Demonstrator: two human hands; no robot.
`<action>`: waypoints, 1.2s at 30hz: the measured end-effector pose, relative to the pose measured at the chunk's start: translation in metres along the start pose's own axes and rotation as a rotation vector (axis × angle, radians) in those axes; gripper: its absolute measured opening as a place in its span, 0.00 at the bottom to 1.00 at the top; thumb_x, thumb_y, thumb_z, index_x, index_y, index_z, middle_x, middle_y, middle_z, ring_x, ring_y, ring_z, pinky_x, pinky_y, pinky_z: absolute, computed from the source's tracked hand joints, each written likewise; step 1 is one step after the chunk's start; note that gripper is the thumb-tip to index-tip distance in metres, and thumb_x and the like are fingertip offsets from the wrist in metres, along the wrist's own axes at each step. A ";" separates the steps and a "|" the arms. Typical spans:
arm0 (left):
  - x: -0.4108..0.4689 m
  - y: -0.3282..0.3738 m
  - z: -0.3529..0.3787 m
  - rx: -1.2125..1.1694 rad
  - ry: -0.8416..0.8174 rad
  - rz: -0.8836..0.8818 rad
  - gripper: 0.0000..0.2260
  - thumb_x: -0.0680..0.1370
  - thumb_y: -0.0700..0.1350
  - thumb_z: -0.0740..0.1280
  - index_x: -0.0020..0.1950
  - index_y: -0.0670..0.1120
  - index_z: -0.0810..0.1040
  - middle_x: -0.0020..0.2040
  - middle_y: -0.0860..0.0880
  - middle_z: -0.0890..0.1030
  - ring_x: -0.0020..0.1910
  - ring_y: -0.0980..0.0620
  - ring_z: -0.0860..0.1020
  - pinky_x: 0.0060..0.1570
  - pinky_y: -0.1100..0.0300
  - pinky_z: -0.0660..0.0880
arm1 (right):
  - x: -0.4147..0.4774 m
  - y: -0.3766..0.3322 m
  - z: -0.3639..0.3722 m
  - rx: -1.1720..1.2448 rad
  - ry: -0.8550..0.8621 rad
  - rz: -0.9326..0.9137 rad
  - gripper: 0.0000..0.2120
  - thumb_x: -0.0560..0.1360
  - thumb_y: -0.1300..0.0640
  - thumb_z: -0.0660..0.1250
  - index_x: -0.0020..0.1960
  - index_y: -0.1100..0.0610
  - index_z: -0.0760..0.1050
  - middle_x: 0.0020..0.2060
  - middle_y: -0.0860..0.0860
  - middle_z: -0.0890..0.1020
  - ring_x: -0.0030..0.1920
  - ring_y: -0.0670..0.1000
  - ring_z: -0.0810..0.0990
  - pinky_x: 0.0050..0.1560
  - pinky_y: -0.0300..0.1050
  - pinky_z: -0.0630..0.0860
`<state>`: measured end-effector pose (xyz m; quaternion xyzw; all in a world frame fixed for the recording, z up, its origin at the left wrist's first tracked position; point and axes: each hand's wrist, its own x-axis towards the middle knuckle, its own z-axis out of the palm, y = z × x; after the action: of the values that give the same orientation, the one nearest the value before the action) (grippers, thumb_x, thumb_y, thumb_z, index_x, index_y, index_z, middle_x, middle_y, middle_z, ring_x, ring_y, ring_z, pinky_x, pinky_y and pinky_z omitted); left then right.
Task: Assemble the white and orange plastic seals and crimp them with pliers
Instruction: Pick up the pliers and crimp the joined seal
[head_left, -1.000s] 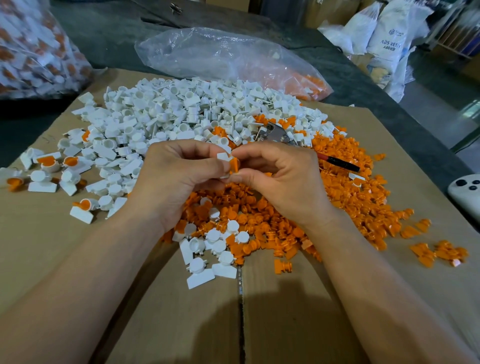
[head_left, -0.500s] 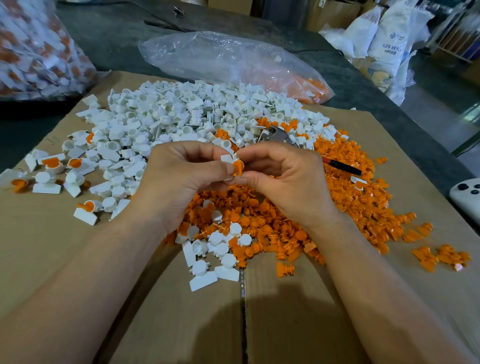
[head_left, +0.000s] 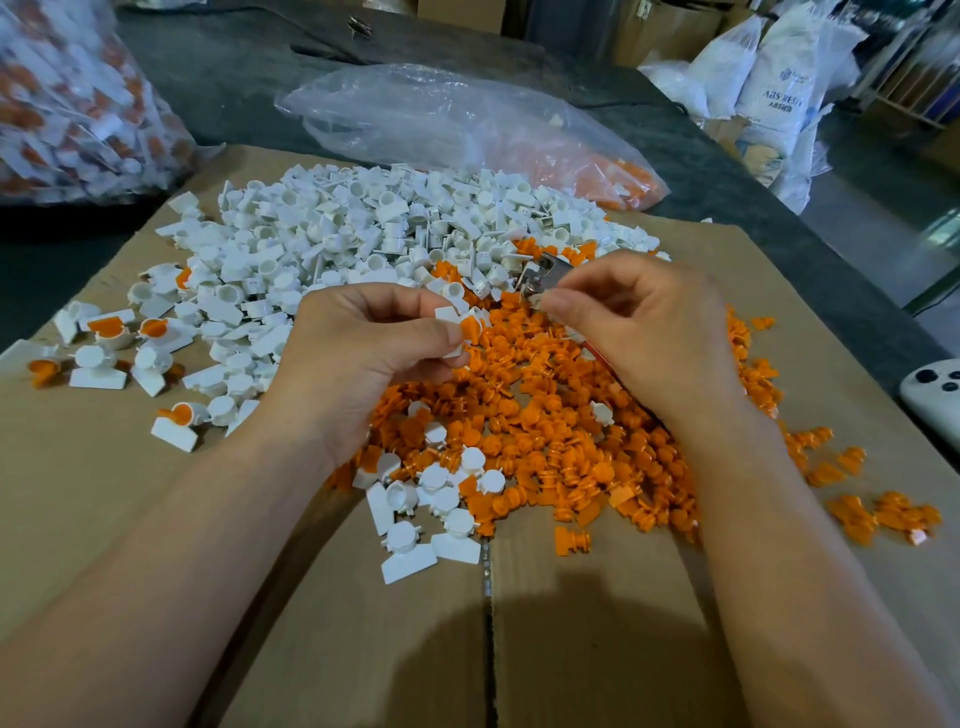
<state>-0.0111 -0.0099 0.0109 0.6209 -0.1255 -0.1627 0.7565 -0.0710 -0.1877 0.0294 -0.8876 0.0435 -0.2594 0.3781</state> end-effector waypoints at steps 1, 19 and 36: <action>0.000 0.000 0.000 -0.001 0.008 -0.003 0.08 0.67 0.30 0.70 0.33 0.42 0.80 0.27 0.47 0.80 0.27 0.52 0.80 0.29 0.65 0.77 | 0.003 0.004 -0.007 -0.070 -0.002 0.065 0.05 0.68 0.49 0.72 0.38 0.43 0.76 0.34 0.39 0.79 0.36 0.37 0.78 0.38 0.28 0.73; 0.002 0.001 -0.001 -0.067 0.027 -0.020 0.07 0.69 0.30 0.69 0.36 0.41 0.78 0.27 0.48 0.80 0.27 0.53 0.80 0.27 0.67 0.75 | 0.015 0.045 -0.011 -0.826 -0.401 0.387 0.43 0.64 0.30 0.65 0.69 0.56 0.62 0.68 0.56 0.68 0.67 0.58 0.66 0.64 0.58 0.65; 0.003 0.000 -0.003 -0.120 0.045 -0.005 0.06 0.69 0.30 0.69 0.37 0.40 0.78 0.27 0.48 0.80 0.27 0.53 0.80 0.26 0.67 0.74 | 0.010 0.022 -0.015 -0.597 -0.046 0.277 0.20 0.64 0.51 0.71 0.53 0.57 0.77 0.47 0.53 0.80 0.48 0.54 0.75 0.46 0.46 0.69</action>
<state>-0.0075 -0.0083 0.0101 0.5780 -0.0971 -0.1578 0.7947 -0.0670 -0.2159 0.0274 -0.9505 0.2292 -0.1612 0.1340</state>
